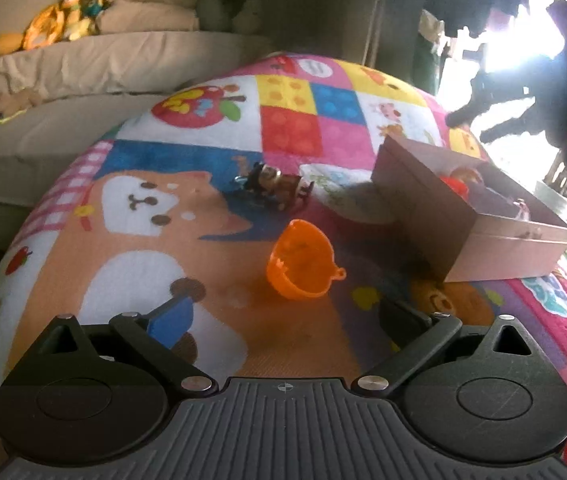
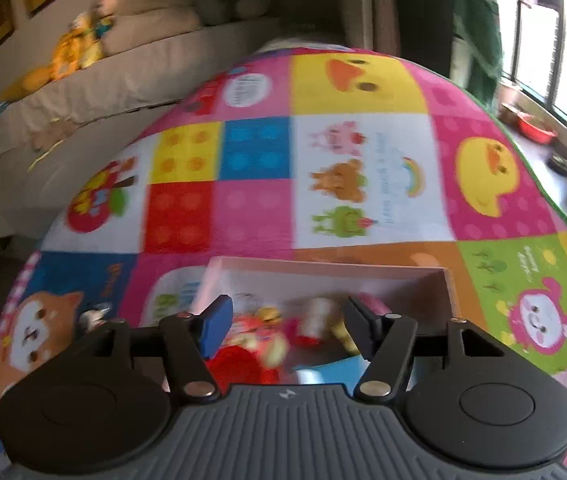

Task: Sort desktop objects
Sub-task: 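Drop the bottle into the pink box with the right gripper while the left drops the red cup in, then grasp the boy figurine keychain with the right gripper and lift it, then set the figurine on the mat beside the box with the right gripper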

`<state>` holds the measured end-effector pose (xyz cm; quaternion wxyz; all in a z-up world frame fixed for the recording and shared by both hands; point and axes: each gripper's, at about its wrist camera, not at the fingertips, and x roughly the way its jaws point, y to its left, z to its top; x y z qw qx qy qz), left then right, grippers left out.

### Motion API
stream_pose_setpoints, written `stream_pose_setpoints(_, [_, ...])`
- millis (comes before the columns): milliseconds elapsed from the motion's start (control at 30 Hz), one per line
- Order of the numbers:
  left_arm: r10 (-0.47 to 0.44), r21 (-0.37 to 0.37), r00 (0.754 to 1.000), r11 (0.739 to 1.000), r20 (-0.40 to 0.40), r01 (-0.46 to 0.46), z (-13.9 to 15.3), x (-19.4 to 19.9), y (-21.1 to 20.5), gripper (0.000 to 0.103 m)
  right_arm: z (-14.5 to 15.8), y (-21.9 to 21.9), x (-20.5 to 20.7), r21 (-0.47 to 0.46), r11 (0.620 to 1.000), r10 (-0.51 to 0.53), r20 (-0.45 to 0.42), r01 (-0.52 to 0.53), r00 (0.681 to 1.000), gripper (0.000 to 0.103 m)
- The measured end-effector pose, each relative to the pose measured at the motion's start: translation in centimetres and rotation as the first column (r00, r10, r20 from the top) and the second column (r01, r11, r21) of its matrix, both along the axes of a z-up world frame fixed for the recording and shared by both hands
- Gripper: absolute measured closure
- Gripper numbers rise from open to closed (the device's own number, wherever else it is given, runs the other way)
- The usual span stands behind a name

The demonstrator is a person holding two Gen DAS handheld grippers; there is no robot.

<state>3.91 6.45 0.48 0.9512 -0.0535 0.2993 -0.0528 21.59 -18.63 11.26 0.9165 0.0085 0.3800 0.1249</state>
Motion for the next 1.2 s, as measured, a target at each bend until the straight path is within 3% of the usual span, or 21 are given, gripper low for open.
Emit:
stream_pose_setpoints(167, [0.001, 0.005, 1.0, 1.0, -0.004, -0.001, -0.2, -0.3, -0.2, 0.001, -0.3, 7.3, 0.8, 0.034, 0.982, 0.186, -0.079, -0.184, 0.979, 0.03])
stream_pose_setpoints(367, [-0.025, 0.013, 0.999, 1.0, 0.035, 0.025, -0.1, -0.9, -0.5, 0.001, -4.5, 17.6, 3.5, -0.08, 0.955, 0.269, -0.172, -0.286, 0.948, 0.03])
stream_pose_setpoints(467, [-0.027, -0.014, 0.999, 1.0, 0.036, 0.027, -0.1, -0.9, -0.1, 0.001, -6.2, 20.6, 4.1, -0.168, 0.928, 0.304, -0.179, -0.334, 0.936, 0.03])
stream_pose_setpoints(500, [-0.027, -0.024, 0.999, 0.999, 0.034, 0.027, -0.1, -0.9, 0.0, 0.001, -6.7, 21.2, 4.2, -0.203, 0.917, 0.31, -0.179, -0.343, 0.934, 0.032])
stream_pose_setpoints(567, [-0.026, -0.037, 0.999, 0.999, 0.035, 0.027, -0.1, -0.9, 0.2, 0.001, -7.5, 22.0, 4.1, -0.254, 0.894, 0.327, -0.191, -0.368, 0.925, 0.055])
stream_pose_setpoints(600, [-0.026, -0.041, 0.999, 0.999, 0.036, 0.028, -0.1, -0.9, 0.2, 0.001, -7.6, 22.1, 4.0, -0.258, 0.886, 0.338, -0.213, -0.386, 0.917, 0.073])
stream_pose_setpoints(667, [-0.024, -0.05, 0.999, 0.998, 0.038, 0.026, -0.1, -1.0, 0.4, 0.001, -7.1, 21.4, 3.5, -0.225, 0.895, 0.337, -0.227, -0.386, 0.914, 0.076])
stream_pose_setpoints(767, [-0.02, -0.064, 0.999, 0.998, 0.031, 0.022, -0.1, -0.9, 0.6, 0.001, -4.5, 18.8, 1.0, -0.104, 0.913, 0.367, -0.211, -0.395, 0.906, 0.076])
stream_pose_setpoints(967, [-0.018, -0.073, 1.0, 0.997, 0.016, 0.019, -0.2, -0.7, 0.7, 0.001, 1.7, 9.6, -7.9, 0.041, 0.92, 0.392, -0.066, -0.39, 0.918, 0.076])
stream_pose_setpoints(1067, [-0.009, -0.068, 1.0, 0.998, -0.001, 0.009, -0.2, -0.5, 0.7, 0.001, 1.8, 5.2, -11.9, 0.055, 0.936, 0.351, -0.067, -0.348, 0.934, 0.076])
stream_pose_setpoints(1200, [-0.009, -0.048, 1.0, 0.999, -0.017, 0.008, -0.4, -0.2, 0.5, 0.001, -1.7, 0.8, -15.8, 0.097, 0.956, 0.287, -0.145, -0.275, 0.947, 0.076])
